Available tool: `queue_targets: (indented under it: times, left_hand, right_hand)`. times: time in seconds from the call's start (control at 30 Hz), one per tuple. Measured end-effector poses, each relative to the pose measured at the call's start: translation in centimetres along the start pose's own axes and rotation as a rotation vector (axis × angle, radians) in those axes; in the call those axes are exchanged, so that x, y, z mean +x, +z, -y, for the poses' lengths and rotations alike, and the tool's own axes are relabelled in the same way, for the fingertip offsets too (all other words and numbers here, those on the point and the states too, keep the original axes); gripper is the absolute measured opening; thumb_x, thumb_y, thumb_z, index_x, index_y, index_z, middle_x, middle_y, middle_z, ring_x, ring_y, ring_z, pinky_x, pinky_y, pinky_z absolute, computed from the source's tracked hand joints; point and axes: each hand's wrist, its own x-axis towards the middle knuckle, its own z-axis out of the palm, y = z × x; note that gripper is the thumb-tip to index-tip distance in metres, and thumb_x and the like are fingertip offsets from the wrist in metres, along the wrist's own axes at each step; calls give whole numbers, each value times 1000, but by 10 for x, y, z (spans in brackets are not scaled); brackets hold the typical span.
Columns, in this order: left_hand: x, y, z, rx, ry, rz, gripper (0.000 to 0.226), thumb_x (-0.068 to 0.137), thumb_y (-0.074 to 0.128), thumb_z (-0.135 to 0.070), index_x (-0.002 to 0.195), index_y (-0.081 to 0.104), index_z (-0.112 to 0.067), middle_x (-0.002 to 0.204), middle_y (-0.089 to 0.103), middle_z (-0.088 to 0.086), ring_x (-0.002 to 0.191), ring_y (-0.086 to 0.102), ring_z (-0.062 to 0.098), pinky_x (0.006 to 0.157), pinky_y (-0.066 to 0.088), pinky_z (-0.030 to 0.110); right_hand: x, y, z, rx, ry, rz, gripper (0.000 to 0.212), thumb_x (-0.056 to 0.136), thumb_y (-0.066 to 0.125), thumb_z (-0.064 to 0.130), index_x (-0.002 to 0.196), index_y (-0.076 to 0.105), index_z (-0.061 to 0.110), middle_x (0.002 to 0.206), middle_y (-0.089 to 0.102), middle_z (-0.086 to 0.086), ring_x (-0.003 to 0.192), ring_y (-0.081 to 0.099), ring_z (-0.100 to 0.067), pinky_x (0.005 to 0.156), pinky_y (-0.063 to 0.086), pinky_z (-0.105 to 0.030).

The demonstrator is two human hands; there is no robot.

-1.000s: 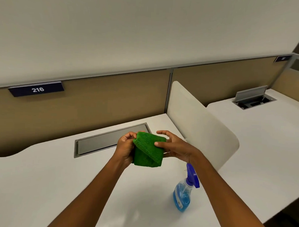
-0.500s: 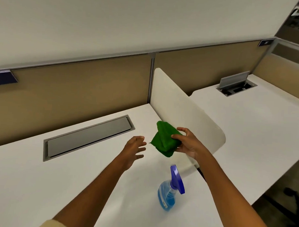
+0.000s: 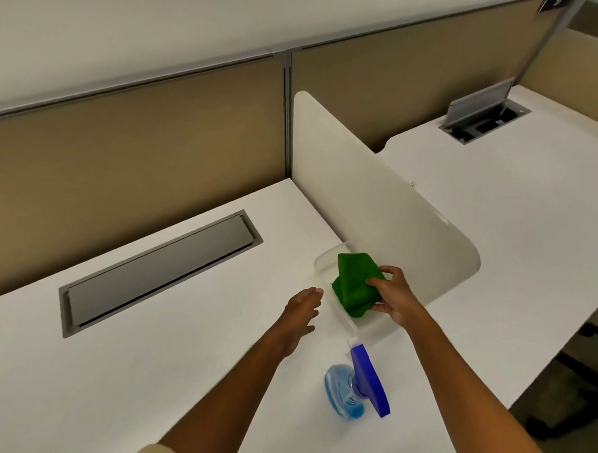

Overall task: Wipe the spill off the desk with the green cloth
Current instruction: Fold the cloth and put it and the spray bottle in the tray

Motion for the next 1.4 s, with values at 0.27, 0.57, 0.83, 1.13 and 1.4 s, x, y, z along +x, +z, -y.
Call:
queue_targets:
  times: [0.27,0.57,0.83,1.13,1.4]
  left_hand:
    - [18,26,-8,-13,-68,74,63,102,42,-48,155,26,-18,161,32,9,146,35,27,118,33,49]
    - [23,33,-5,-24,-70,63,64,102,42,-48,156,25,-18,163,27,6,148,31,26,119,31,49]
    - [15,25,-7,147,-36,-8,67,102,39,-52,157,20,-20,165,23,5,150,27,27,121,27,47]
    - [-17,-12,-5,310,47,-121,67,102,36,-55,158,17,-25,166,17,2,151,23,24,120,23,41]
    - [-64,-37,-6,482,244,-261,69,101,38,-53,159,12,-24,167,17,2,153,18,25,121,19,41]
  right_hand:
    - [31,4,-18,-225,-12,-91,40,93,59,9,121,33,21,121,45,-9,110,53,-30,85,57,-47]
    - [28,2,-22,-1117,-172,-138,32,93,56,9,123,48,5,116,61,-14,96,60,-26,80,51,-34]
    - [19,7,-31,-1301,-271,-150,19,99,53,19,111,65,10,108,68,-7,95,66,-19,86,55,-30]
    - [-1,10,-17,-1400,-287,-100,34,99,44,40,112,62,13,111,62,-8,101,59,-23,91,53,-38]
    - [-59,29,49,-951,-582,-18,53,95,55,46,141,49,21,145,49,-7,130,47,-27,109,41,-42]
